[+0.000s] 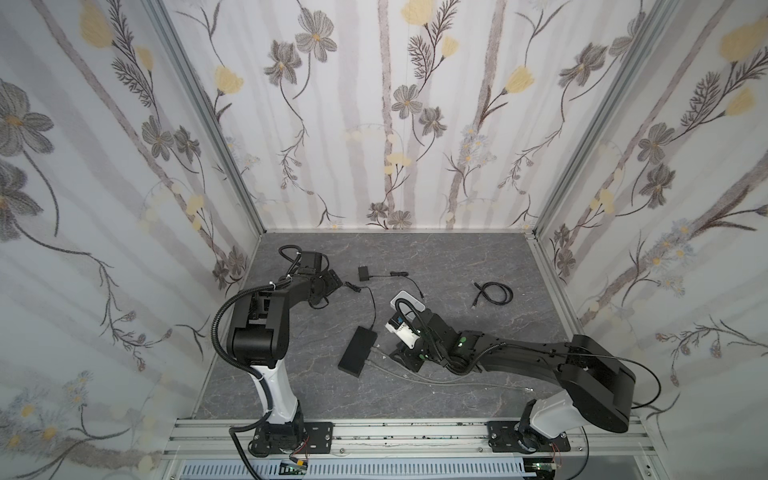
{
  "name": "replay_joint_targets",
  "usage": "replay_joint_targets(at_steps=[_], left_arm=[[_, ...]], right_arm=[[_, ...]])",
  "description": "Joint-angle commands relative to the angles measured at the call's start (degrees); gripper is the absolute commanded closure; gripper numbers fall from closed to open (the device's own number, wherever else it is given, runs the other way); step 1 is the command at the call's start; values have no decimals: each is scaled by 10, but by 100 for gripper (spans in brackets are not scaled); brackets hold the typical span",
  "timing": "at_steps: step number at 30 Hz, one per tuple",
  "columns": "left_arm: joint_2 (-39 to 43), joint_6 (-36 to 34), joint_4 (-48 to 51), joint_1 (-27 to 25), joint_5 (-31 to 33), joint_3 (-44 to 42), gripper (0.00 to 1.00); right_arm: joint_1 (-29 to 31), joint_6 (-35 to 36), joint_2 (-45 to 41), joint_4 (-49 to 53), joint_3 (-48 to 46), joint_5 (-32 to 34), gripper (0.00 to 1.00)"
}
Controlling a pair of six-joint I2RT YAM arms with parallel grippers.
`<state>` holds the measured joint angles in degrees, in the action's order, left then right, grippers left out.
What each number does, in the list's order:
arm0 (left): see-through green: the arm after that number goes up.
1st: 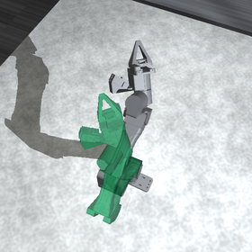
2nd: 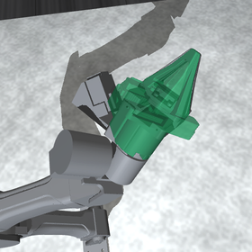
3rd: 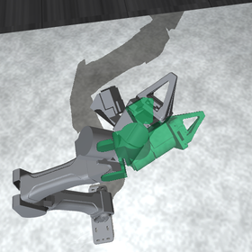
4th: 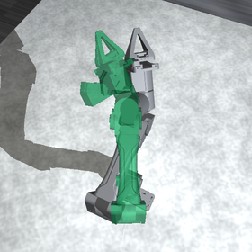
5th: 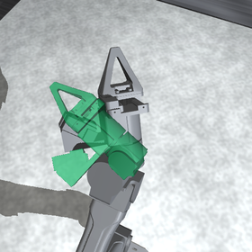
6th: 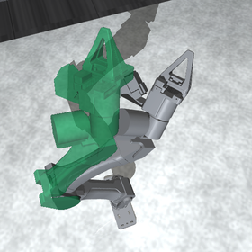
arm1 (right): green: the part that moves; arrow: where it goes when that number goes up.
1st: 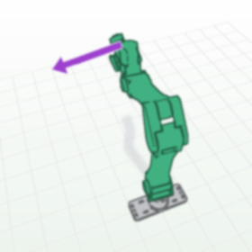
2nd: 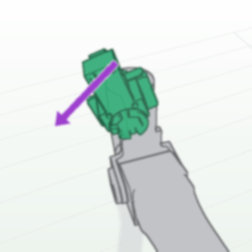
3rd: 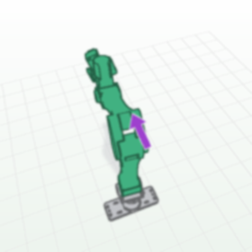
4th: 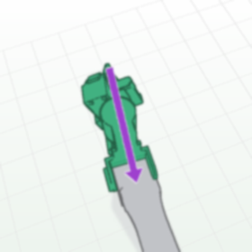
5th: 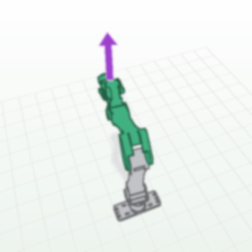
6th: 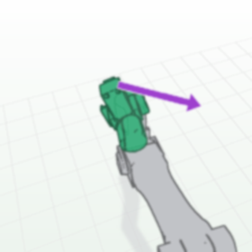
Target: Insert the plug into the switch port
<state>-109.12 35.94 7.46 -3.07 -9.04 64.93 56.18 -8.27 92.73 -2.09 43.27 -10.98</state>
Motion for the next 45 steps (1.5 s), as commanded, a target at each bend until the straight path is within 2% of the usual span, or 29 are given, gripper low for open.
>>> replay_joint_targets(at_steps=[1,6,12,16,20,23,26,29,32,36,40,43,45], left_arm=[[-26,-4,62,21,-2,16,19],[-78,-32,66,38,-23,83,19],[-145,-61,126,50,-23,203,19],[-129,-48,146,56,-58,232,19],[-33,14,86,47,-108,165,20],[23,12,93,40,-114,147,19],[72,28,57,37,-135,101,19],[120,47,78,30,-164,64,20],[198,45,69,16,-183,-33,21],[297,2,84,-9,-158,-149,24],[367,0,36,-40,-174,-254,26],[413,-10,34,-75,-155,-296,23],[427,-20,44,-100,-143,-311,26]], right_arm=[[-2,-11,-43,10,-25,32,58],[-3,-17,-82,22,-45,46,61],[-3,-28,-85,28,-51,47,62],[1,-33,-61,28,-40,39,62],[18,-18,-17,42,-8,47,62],[35,1,49,60,44,58,62],[44,29,104,88,92,78,60],[43,52,139,101,126,95,60],[41,70,162,106,146,101,60],[41,94,186,86,155,79,61],[38,104,204,84,169,70,61],[36,104,209,84,173,64,61],[35,104,208,84,173,61,61]])
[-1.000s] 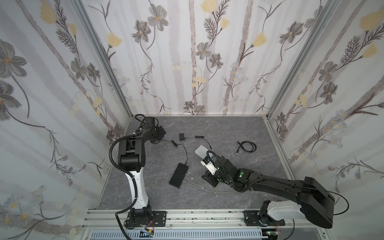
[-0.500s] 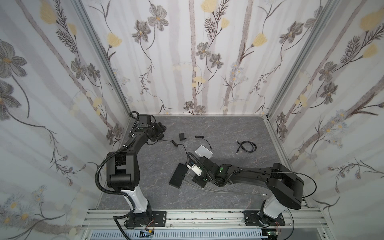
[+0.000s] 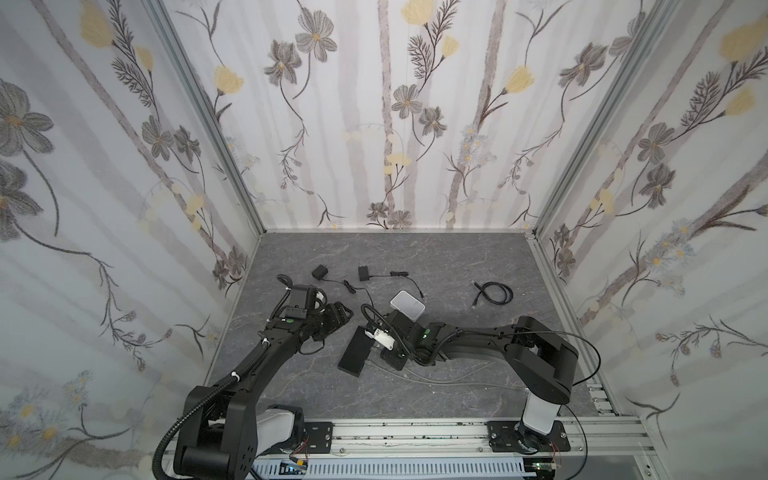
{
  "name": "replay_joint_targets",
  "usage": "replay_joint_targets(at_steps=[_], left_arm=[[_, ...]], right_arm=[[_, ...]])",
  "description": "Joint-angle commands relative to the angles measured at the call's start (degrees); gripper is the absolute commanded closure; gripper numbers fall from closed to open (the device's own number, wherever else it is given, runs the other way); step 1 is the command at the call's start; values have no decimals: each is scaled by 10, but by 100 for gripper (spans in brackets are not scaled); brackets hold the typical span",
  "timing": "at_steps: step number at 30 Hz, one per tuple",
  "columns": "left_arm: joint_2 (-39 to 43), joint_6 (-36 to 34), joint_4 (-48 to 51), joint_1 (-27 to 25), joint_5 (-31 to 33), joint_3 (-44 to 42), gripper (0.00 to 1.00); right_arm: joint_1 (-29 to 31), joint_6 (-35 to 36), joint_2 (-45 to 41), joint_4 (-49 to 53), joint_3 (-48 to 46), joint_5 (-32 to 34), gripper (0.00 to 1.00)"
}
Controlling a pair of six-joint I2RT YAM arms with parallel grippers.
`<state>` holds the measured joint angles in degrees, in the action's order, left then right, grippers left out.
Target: Insert the plug into the switch port
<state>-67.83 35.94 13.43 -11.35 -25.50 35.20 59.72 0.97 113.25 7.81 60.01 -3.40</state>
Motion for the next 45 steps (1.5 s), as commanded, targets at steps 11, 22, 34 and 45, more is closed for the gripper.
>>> replay_joint_targets(at_steps=[11,22,34,45], left_arm=[[-15,-39,9,-95,91,-50,37],[-68,-68,75,-122,192,4,38],[-140,-67,25,-123,167,8,39],[-146,-56,16,-123,135,-5,45]], right_arm=[[-7,31,19,-33,7,-25,62],[-10,28,36,-39,23,-31,64],[-28,22,17,-90,-20,-65,65],[-27,48,36,-122,-15,-64,74]])
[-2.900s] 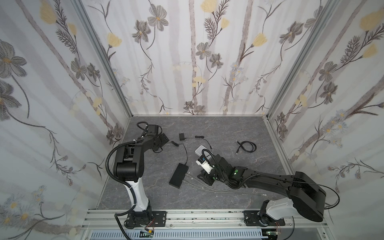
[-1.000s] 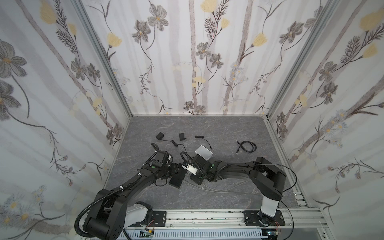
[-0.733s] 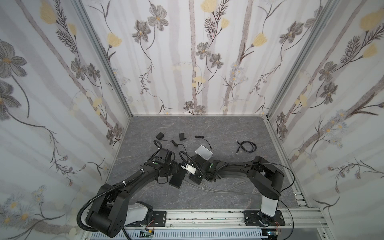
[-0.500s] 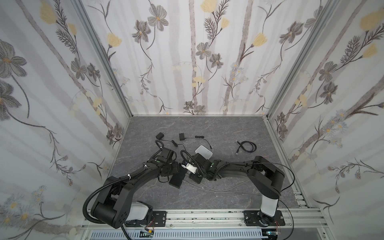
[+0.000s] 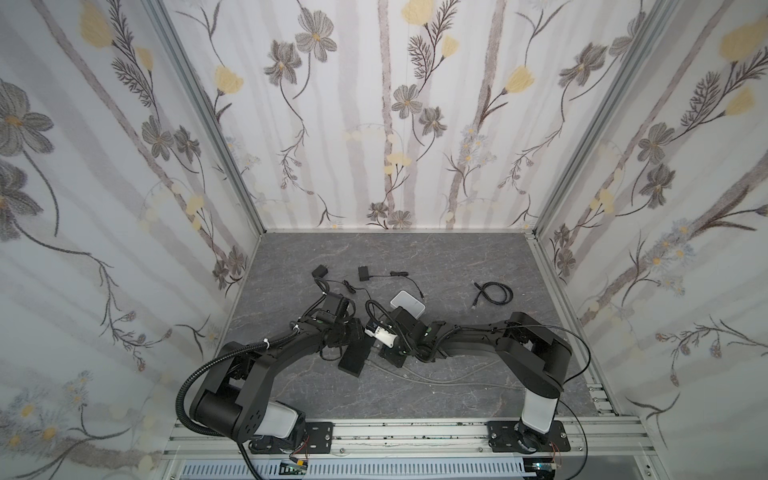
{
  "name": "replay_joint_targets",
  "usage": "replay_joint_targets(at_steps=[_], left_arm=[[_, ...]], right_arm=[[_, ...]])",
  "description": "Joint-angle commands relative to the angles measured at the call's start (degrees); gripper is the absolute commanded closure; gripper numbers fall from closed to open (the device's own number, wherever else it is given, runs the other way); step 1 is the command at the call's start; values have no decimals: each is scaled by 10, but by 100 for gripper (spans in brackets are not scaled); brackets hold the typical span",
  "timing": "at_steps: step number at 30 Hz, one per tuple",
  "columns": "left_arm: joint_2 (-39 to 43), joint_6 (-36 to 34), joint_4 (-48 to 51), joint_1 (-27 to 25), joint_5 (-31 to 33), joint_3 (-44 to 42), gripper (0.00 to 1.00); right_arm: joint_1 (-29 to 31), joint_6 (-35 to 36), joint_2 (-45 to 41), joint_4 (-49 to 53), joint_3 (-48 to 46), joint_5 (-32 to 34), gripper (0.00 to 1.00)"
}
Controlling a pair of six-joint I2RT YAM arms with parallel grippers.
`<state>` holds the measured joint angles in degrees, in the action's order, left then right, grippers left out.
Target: Insert the plug into the switch port
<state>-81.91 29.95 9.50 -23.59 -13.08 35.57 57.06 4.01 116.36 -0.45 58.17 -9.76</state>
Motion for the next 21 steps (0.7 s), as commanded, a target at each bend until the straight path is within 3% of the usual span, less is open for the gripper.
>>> replay_joint_targets(at_steps=[1,8,14,21], left_arm=[[-4,6,52,0,4,-10,45],[2,15,41,-3,-12,-25,45],[4,18,39,-8,-16,-29,45],[5,26,26,-13,-22,-40,45]], right_arm=[[0,20,7,-49,1,0,75],[0,28,11,-97,-4,-16,79],[0,52,20,-104,17,-16,100],[-1,44,36,-112,43,-10,100]])
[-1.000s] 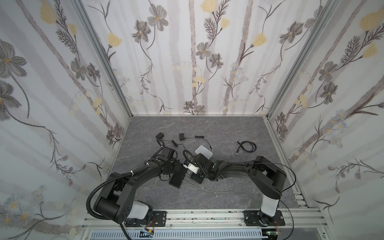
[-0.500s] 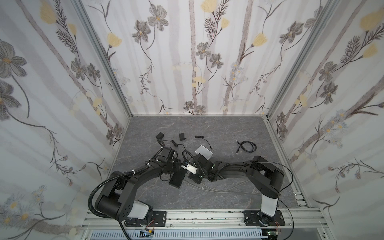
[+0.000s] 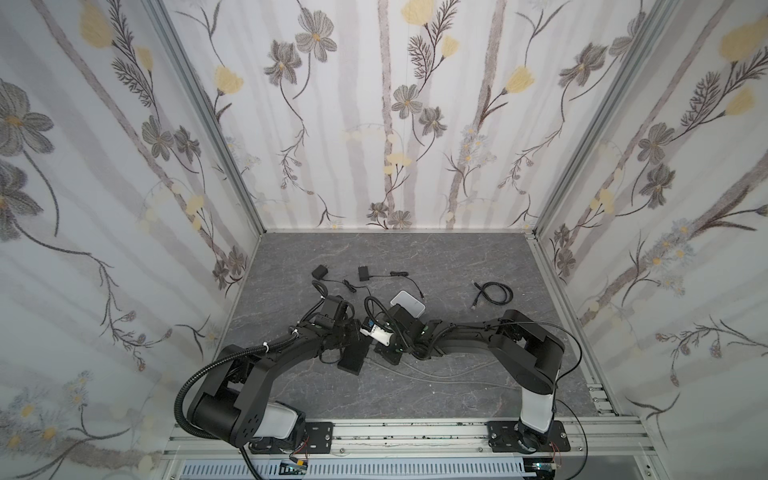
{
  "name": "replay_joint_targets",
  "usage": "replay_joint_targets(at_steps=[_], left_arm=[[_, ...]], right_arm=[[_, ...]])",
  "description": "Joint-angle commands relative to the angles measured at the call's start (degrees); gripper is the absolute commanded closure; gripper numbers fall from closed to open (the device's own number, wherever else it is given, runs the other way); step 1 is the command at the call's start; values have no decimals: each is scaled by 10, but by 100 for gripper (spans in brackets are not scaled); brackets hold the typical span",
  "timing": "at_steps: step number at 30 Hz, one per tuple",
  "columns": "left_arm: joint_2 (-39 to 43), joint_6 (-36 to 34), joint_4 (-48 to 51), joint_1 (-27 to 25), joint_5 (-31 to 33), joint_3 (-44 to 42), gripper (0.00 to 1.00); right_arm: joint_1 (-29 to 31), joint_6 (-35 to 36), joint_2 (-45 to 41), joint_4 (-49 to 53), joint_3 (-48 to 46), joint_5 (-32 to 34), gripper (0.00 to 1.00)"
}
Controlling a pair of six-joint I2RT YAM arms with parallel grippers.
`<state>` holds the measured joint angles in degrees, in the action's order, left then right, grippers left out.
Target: Insert the plug into the switch port
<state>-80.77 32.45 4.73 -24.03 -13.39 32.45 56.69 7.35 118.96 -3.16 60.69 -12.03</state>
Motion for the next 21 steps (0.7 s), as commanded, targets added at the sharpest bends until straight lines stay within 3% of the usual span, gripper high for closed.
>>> replay_joint_targets(at_steps=[1,14,21], left_arm=[[-7,2,72,-9,-20,-10,45],[-8,2,62,-12,-13,3,43],[-40,-10,100,-10,15,64,35]], right_arm=[[3,6,15,-81,25,12,100],[5,-23,22,-60,21,13,100],[5,-36,-11,-59,-38,34,100]])
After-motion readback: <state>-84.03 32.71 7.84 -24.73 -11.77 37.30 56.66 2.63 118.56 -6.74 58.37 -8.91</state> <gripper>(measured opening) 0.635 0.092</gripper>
